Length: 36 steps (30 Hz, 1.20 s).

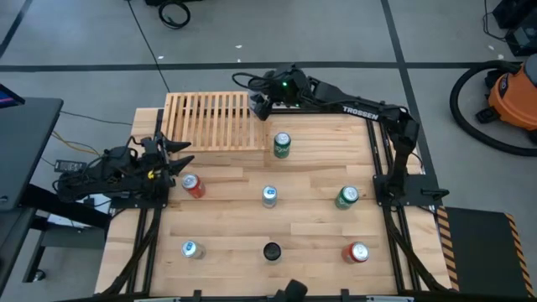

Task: Place canned beverage on shelf
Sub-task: Put the top White-blue soda can on the shelf

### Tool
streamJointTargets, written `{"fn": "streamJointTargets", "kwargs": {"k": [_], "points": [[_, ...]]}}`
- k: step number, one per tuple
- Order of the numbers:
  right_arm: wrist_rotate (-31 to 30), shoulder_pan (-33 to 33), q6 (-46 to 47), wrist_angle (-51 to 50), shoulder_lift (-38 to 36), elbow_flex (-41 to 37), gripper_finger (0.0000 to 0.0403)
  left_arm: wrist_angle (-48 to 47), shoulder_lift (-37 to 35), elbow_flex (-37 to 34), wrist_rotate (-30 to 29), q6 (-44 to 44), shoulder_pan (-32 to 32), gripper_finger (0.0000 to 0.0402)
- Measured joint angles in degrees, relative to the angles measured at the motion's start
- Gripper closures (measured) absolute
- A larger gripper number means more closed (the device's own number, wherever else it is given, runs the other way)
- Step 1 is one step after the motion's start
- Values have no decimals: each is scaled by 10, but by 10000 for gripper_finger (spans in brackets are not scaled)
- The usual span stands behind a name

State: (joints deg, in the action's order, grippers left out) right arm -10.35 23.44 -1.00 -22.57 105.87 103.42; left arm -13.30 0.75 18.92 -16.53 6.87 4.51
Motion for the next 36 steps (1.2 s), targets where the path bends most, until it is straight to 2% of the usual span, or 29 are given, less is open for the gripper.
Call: {"fn": "streamJointTargets", "kwargs": {"k": [20, 27, 36], "points": [[15, 3, 7, 11, 17, 0, 119, -8, 0, 0, -3, 4, 0, 153], [16, 3, -21, 11, 17, -1, 89, -8, 0, 0, -3, 4, 0, 153], [17, 3, -33, 9, 18, -2, 31, -8, 0, 0, -3, 4, 0, 153]]}}
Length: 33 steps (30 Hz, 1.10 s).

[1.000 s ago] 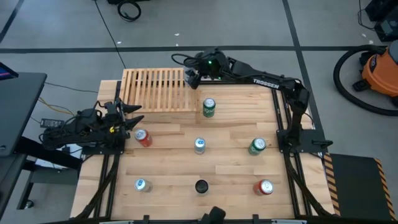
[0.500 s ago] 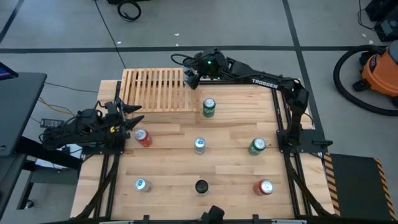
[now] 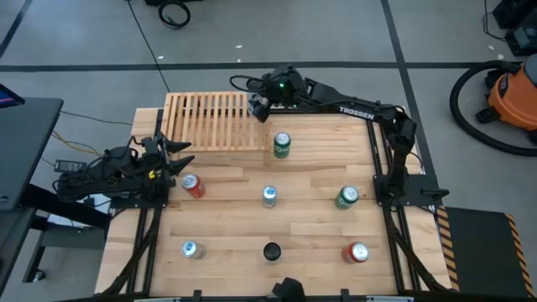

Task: Place canned beverage on shelf
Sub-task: Put the top White-blue soda can on the shelf, then put the top orange soda can on the shelf

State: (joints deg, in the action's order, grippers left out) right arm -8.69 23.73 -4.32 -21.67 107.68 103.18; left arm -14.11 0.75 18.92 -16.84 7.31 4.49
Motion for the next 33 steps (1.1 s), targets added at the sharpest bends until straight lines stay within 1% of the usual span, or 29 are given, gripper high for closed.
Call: {"fn": "streamJointTargets", "kwargs": {"k": [5, 12, 21, 25, 30, 33], "points": [[0, 0, 0, 0, -1, 0, 10, -6, 0, 0, 0, 0, 0, 153], [0, 0, -3, 6, -23, 0, 5, -17, 5, 0, 0, -1, 0, 153], [0, -1, -5, -5, -73, 0, 5, -31, 69, 5, 0, -3, 0, 153], [-5, -1, -24, -32, -90, 0, 5, -74, 118, 56, 0, 10, 0, 153], [-7, -1, -33, -67, -100, 0, 5, -216, 198, 149, 11, 42, 0, 153], [-7, -1, -34, -74, -101, 0, 5, -291, 247, 199, 29, 73, 0, 153]]}}
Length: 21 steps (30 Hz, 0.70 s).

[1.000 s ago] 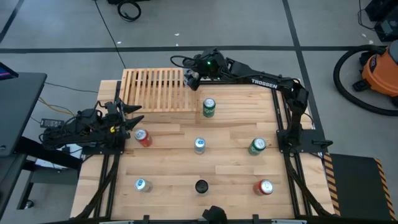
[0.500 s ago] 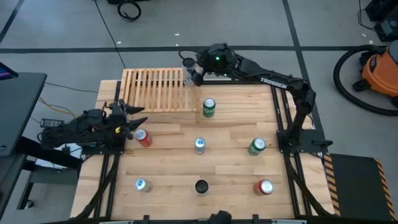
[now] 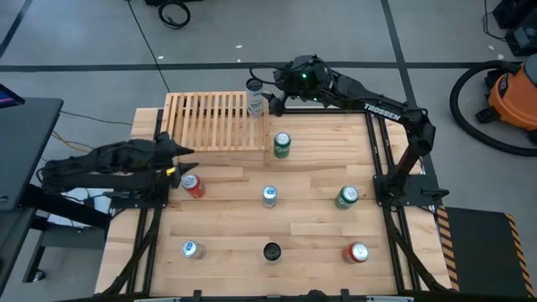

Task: Place canned beverage on shelf
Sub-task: Put the top orange soda can on the shelf

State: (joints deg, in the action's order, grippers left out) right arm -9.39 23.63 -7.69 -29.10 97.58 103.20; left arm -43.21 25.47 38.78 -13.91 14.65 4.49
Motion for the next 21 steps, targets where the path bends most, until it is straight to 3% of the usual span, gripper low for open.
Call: {"fn": "streamJointTargets", "kwargs": {"k": [4, 13, 21], "points": [[0, 0, 0, -3, 0, 0, 4, -40, 54, 57, 37, 30, 0, 153], [0, 0, 0, -47, -11, 0, 4, -192, 172, 170, 40, 133, 1, 153], [0, -5, 19, -109, -35, 0, 4, -269, 251, 199, 49, 237, 1, 153]]}}
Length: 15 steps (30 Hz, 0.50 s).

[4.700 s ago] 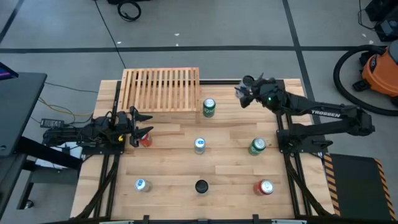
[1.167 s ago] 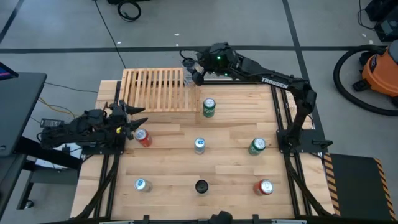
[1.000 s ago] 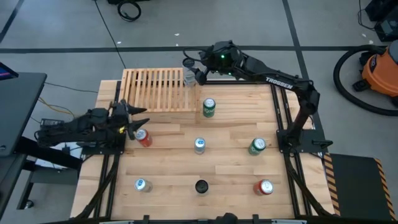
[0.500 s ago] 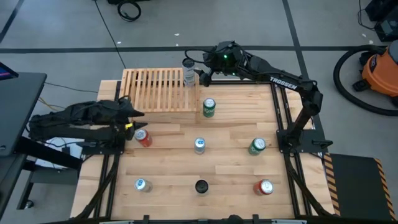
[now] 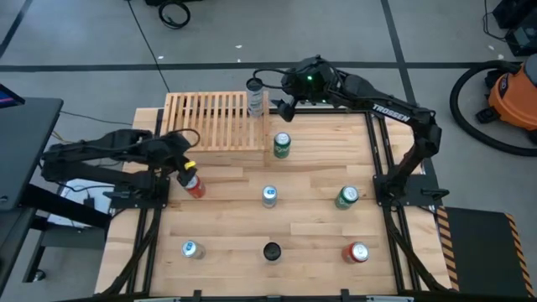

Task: Place canned beverage on shelf
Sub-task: Put the top orange soda can on the shelf

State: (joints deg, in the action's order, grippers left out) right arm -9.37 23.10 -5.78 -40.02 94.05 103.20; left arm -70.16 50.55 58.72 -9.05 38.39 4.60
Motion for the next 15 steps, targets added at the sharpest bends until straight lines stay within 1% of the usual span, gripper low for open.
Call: {"fn": "streamJointTargets", "kwargs": {"k": [6, 9, 11, 15], "points": [[0, -4, 14, -28, -22, 0, 4, -64, 44, 0, 8, 19, 1, 153], [2, -5, 17, -45, -27, 0, 4, -61, 53, 0, 38, 19, 1, 153], [2, -7, 18, -55, -28, 0, 4, -57, 60, 0, 47, 19, 0, 153], [2, -7, 34, -66, -25, 0, 4, -48, 61, 0, 48, 17, 1, 153]]}}
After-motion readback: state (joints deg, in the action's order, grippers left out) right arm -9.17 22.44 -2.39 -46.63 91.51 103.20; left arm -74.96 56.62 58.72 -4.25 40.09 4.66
